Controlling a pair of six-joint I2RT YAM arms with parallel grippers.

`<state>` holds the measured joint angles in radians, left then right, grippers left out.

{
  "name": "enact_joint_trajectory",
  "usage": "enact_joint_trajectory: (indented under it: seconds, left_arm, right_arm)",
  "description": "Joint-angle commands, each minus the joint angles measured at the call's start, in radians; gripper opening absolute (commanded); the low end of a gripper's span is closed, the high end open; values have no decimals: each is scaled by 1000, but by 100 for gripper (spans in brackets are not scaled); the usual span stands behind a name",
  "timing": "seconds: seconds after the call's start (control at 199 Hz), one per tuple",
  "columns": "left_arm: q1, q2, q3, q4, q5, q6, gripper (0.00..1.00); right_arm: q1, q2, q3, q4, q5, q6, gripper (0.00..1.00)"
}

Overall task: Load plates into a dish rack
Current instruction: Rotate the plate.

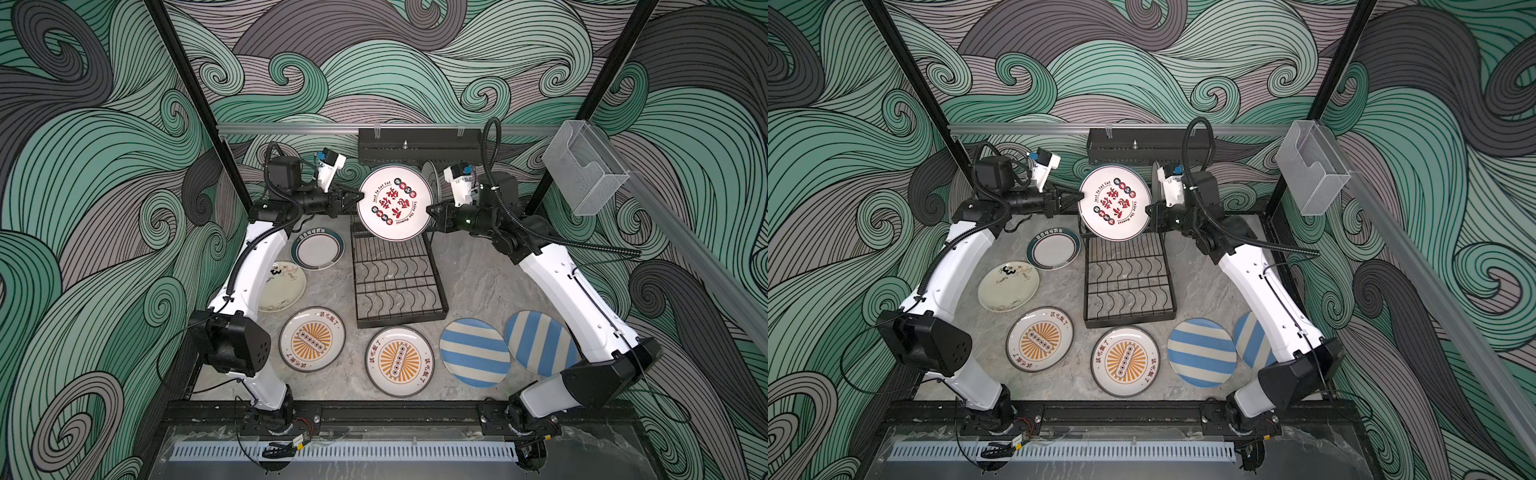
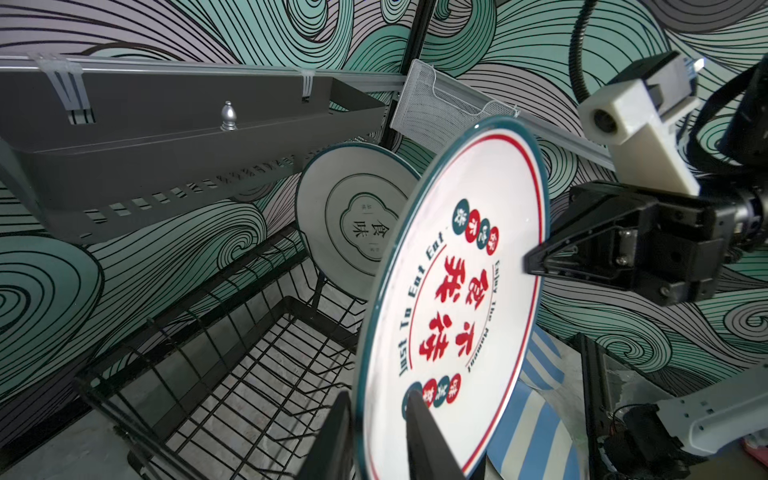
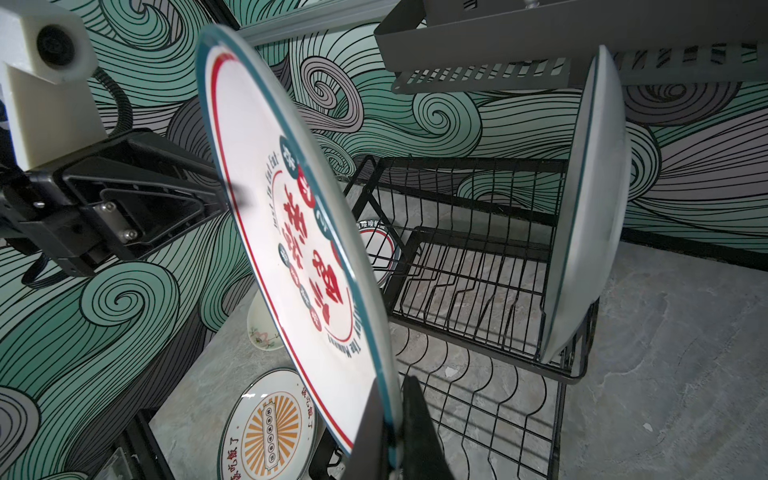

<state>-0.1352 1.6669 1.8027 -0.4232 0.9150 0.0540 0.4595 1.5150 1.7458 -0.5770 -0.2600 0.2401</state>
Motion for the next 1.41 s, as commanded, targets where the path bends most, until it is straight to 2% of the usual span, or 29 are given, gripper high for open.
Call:
enact_joint_trajectory:
  seconds: [0.0,0.06,0.121,0.186,0.276,0.543,0.694,0.844,0.89,0.955,1.096,1.146,1.231,1.402]
  left_arm:
    - [0,11,5,20,86,15,24]
    - [0,19,14,5,83,22,19]
    - [0,27,21,-4,82,25,17]
    - [-1,34,27,-8,84,24,8]
    - [-7,40,36,-13,87,24,5]
    - [-24,43,59,-68,72,59,7]
    - [-31,59,78,-82,81,62,16]
    - [-43,65,92,-99,84,75,17]
    - [-44,67,93,-105,80,79,13]
    - [-44,66,97,-118,75,90,0]
    - [-43,68,104,-130,88,101,0]
    - [-43,68,109,-136,105,109,0]
    - [-44,70,126,-170,127,140,0]
    - [-44,99,199,-311,181,230,0]
  right_arm:
    - [-5,-12,2,96,-31,31,0]
    - [-5,-14,-2,103,-38,39,0]
    - [-5,-17,-9,112,-48,42,0]
    - [-5,-20,-14,115,-51,46,0]
    - [-4,-19,-22,122,-60,54,0]
    - [-4,-4,-36,152,-77,74,0]
    - [-4,-1,-36,164,-91,83,0]
    - [-4,5,-39,170,-94,87,0]
    - [-3,8,-38,170,-94,86,0]
    - [-4,7,-34,170,-95,86,0]
    - [-4,8,-30,164,-104,84,0]
    - [-4,10,-28,160,-109,77,7]
    - [-4,11,-27,144,-115,46,32]
    - [-9,11,16,90,-107,-111,52]
